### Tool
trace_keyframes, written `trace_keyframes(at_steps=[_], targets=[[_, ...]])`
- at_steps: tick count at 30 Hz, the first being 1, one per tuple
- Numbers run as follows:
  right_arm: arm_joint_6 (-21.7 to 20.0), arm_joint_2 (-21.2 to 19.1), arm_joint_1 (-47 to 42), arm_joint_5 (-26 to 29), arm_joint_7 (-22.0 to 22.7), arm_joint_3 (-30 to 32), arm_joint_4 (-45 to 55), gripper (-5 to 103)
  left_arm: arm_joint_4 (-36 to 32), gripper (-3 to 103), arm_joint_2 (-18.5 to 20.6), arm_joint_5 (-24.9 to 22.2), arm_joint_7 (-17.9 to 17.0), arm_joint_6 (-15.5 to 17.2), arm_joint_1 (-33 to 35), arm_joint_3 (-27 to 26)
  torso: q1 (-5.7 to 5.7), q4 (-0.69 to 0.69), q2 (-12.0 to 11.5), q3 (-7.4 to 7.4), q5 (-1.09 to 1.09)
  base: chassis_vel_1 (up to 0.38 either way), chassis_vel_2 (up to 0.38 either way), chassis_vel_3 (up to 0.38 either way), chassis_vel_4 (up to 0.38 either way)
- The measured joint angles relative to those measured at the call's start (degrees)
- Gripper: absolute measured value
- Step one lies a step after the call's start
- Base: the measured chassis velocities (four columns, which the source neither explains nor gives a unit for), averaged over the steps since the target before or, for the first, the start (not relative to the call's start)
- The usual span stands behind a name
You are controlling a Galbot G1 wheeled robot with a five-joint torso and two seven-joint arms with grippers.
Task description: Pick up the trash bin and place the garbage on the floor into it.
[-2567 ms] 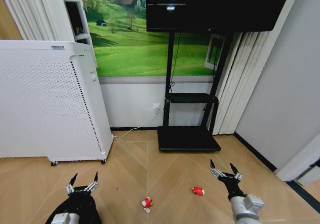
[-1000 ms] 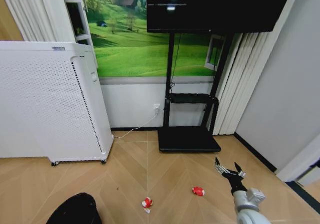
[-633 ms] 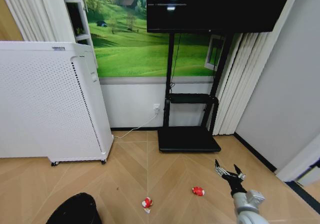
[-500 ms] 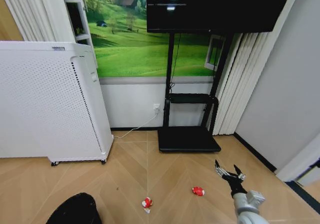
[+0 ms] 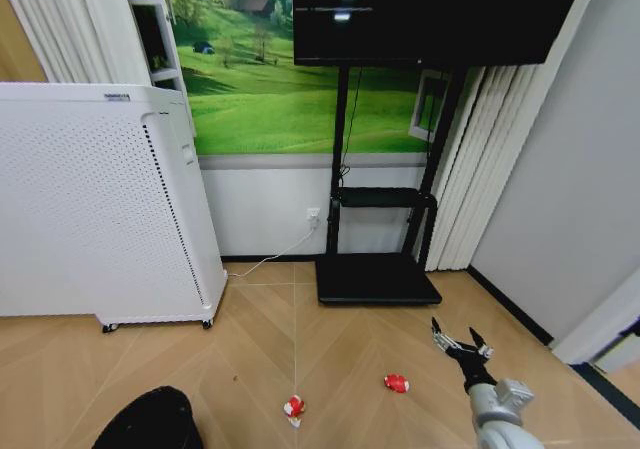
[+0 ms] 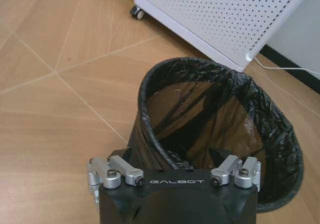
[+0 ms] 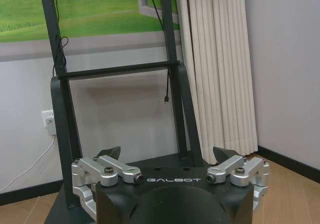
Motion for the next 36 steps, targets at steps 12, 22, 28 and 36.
trace_keyframes(at_steps=[12,22,28,36], targets=[[0.1,0.1,-0.4,0.8,0.0,0.5,-0.4,100,-1.2,83,-0.1,-7.5,-6.5,4.3,-2.1,-0.9,0.0,-0.01,0.0,0.01,0.0,0.0,0.0,0.0,0.0],[0.2,0.2,-0.5,0.8,0.0,0.4,-0.8,100,2.7,61,0.4,-8.1,-6.2,3.5,-3.1,-1.8,0.0,-0.01,0.0,0.0,0.0,0.0,0.0,0.0,0.0],[0.5,0.2,-0.9,0.8,-0.1,0.4,-1.0,100,5.4,39,1.6,-11.5,-6.8,3.5,-5.6,-3.2,0.0,-0.01,0.0,0.0,0.06,0.0,0.0,0.0,0.0],[0.6,0.4,-1.1,1.0,-0.1,0.5,-1.0,100,6.9,7,2.4,-11.6,-6.6,3.5,-7.1,-4.3,0.01,0.0,0.0,0.01,-0.05,0.0,0.0,0.0,0.0]])
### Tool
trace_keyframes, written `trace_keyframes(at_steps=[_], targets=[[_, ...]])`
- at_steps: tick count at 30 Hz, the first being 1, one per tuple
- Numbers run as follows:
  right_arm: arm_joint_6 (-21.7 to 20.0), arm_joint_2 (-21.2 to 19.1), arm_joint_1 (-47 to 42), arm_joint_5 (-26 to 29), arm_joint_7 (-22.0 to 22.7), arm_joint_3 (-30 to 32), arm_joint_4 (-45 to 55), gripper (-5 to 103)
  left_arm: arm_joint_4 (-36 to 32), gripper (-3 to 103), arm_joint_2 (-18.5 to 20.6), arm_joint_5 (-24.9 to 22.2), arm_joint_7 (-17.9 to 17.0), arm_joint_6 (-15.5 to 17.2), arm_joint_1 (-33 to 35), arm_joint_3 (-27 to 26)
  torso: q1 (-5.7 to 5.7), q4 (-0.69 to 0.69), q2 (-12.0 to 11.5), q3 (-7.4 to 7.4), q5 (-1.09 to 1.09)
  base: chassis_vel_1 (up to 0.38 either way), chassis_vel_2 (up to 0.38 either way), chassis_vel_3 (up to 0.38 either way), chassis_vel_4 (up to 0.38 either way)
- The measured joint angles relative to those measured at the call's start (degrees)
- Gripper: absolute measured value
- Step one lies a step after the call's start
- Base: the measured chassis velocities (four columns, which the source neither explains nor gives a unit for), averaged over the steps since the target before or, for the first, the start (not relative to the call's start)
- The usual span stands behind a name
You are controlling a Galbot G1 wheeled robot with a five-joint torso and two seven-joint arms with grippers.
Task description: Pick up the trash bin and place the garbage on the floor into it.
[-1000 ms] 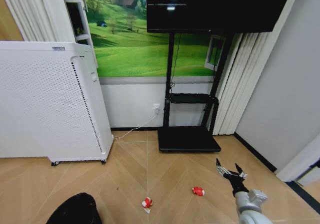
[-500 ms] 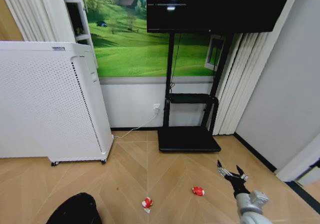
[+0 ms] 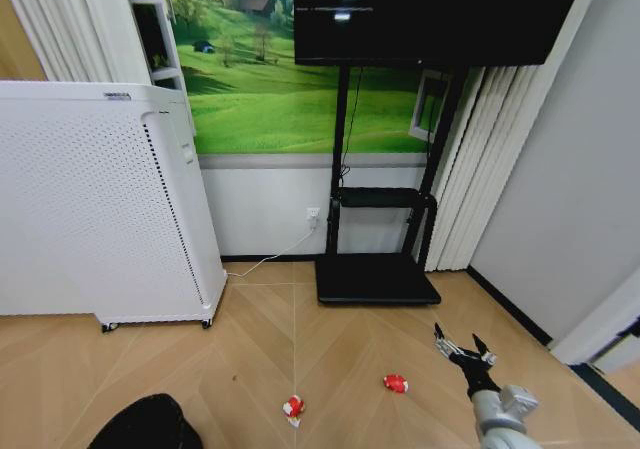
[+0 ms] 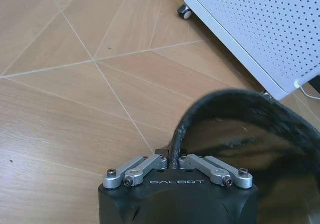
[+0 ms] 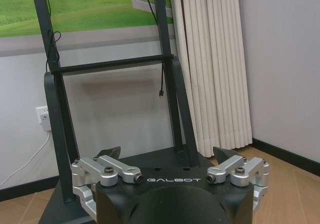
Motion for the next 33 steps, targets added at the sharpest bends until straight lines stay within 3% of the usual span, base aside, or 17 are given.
trace_keyframes(at_steps=[11,17,20,27,33], targets=[[0.1,0.4,-0.5,-0.2,0.0,-0.5,0.2,100,0.4,4,0.4,5.6,1.2,-1.6,-2.3,-0.5,0.0,0.0,0.0,0.0,0.06,0.0,0.0,0.0,0.0],[-0.7,-0.5,-0.9,-2.1,-1.4,-3.0,0.4,100,-0.4,4,0.5,12.6,3.4,-3.5,-3.8,-0.9,0.0,0.0,0.0,0.0,0.05,0.0,0.0,0.0,0.0],[-1.9,-1.0,-0.1,-4.4,-2.1,-5.8,0.5,100,-1.8,4,0.6,14.8,3.2,-4.0,-5.1,-1.1,0.0,-0.01,0.0,0.0,0.05,0.0,0.0,0.0,0.0],[-5.4,-3.2,3.4,-10.1,-2.5,-17.6,0.8,100,-1.6,4,3.2,17.7,-2.6,-4.4,-11.8,-5.3,0.0,0.0,0.0,0.0,0.01,0.0,0.0,0.0,0.0],[-5.4,-1.7,6.4,-11.2,0.8,-25.0,-4.6,100,-0.6,4,5.0,19.9,-2.7,-4.7,-14.5,-8.7,0.0,0.0,0.0,0.01,0.05,0.0,0.0,0.0,0.0]])
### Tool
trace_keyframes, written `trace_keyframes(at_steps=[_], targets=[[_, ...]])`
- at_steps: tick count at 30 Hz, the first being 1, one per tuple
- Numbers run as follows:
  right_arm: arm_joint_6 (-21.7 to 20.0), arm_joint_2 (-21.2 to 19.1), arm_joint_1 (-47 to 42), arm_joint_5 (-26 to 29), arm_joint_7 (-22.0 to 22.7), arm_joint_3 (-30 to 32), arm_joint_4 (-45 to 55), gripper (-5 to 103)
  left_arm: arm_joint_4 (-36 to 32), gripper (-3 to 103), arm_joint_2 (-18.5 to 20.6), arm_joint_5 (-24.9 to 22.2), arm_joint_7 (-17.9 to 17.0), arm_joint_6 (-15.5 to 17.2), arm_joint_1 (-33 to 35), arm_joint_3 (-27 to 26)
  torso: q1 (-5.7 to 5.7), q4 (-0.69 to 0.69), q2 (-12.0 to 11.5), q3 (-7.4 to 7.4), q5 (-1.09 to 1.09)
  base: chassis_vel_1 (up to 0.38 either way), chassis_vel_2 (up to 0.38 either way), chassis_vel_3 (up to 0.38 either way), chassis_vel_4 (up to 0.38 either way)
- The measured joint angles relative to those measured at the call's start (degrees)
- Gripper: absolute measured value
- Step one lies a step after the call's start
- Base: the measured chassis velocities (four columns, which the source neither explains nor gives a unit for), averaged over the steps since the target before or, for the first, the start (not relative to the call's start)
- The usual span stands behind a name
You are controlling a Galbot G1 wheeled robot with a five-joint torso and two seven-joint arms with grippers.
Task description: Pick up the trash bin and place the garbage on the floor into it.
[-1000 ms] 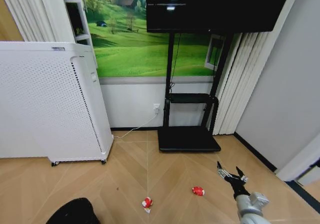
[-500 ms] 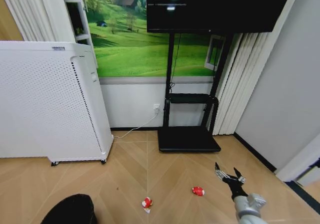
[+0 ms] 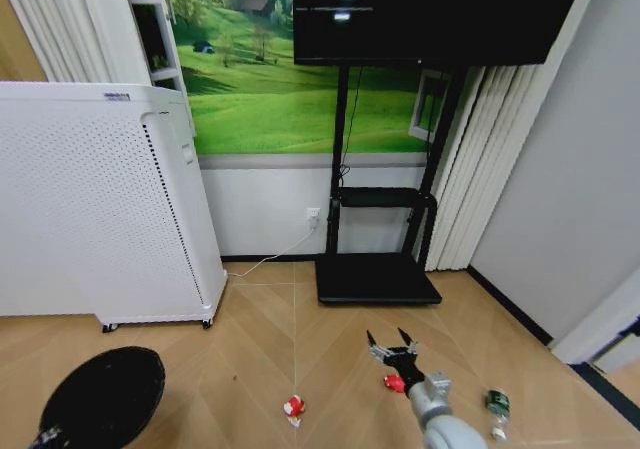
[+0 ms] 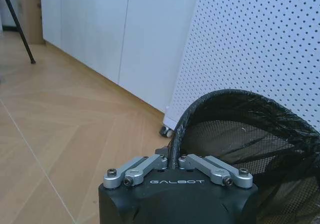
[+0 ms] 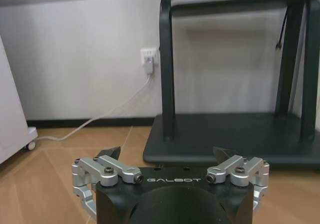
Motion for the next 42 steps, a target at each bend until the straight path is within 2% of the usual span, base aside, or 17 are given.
trace_keyframes(at_steps=[6,10,14,33,42], targets=[[1.2,0.6,0.9,-3.9,0.3,-5.3,-7.0,100,3.8,4,1.7,4.6,0.6,-0.8,-1.0,-3.3,0.0,0.01,0.0,0.0,0.01,0.0,0.0,0.0,0.0],[1.9,0.1,2.2,-7.9,-1.2,-9.4,-13.1,100,4.5,4,1.9,5.1,1.6,-1.3,-0.8,-4.3,-0.01,0.0,0.0,0.0,0.0,0.0,0.0,0.0,0.0],[2.5,-0.1,4.0,-9.3,-1.5,-12.5,-17.0,100,4.3,4,1.4,5.2,1.8,-1.5,-0.6,-4.2,0.0,0.01,0.0,0.0,0.0,0.0,0.0,0.0,0.0],[4.3,-0.1,3.3,-10.1,-1.8,-10.5,-16.1,100,2.5,4,0.4,7.4,1.9,-0.8,-2.1,-1.7,-0.01,0.0,0.0,0.0,0.01,0.005,0.005,-0.006,-0.007],[4.5,0.0,3.0,-10.2,-1.4,-10.8,-16.5,100,2.2,4,0.5,7.1,2.4,-0.9,-1.6,-1.6,-0.01,0.01,0.0,-0.01,0.01,0.152,0.144,-0.141,-0.15]])
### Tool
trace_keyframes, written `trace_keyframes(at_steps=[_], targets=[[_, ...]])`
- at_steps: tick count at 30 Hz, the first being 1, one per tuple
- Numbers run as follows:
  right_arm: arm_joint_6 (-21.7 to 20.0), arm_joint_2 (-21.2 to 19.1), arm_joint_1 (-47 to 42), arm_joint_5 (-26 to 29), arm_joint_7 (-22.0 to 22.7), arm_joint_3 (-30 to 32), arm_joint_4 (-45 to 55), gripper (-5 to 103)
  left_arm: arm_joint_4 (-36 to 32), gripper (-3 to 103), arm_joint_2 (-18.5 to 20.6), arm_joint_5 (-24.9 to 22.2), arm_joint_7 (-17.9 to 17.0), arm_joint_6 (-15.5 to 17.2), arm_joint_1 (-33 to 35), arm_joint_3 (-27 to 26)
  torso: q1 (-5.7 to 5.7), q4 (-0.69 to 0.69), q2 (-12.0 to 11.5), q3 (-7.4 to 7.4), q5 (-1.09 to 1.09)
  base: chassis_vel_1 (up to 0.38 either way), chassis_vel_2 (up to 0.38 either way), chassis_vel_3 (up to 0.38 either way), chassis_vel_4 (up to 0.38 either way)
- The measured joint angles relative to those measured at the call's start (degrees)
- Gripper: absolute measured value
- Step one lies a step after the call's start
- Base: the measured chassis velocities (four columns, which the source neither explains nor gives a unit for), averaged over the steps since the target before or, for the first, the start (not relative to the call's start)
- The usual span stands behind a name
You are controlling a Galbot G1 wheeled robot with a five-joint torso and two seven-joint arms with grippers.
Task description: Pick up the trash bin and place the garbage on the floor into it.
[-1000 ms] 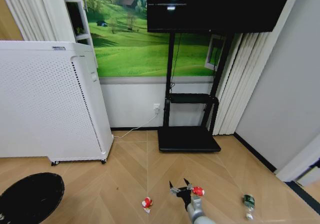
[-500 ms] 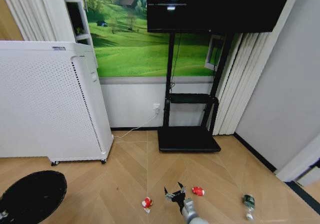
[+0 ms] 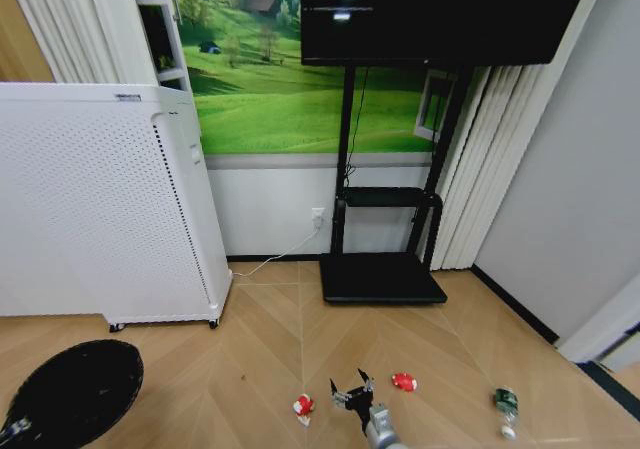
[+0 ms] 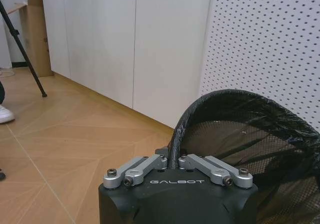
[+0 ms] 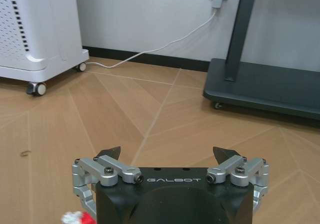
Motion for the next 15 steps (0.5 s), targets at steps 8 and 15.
trace_keyframes(at_steps=[8,15], targets=[[0.5,0.0,1.5,0.0,0.9,-1.1,-2.8,100,-0.4,4,-0.1,-0.1,0.4,-0.2,0.6,0.1,0.0,0.0,0.0,0.0,-0.01,0.238,0.236,-0.245,-0.256],[0.6,0.3,3.6,0.0,2.3,-2.8,-6.6,100,-0.3,4,0.4,0.8,0.6,-0.5,-0.1,1.1,0.0,-0.01,0.0,0.0,0.0,0.217,0.247,-0.222,-0.208]])
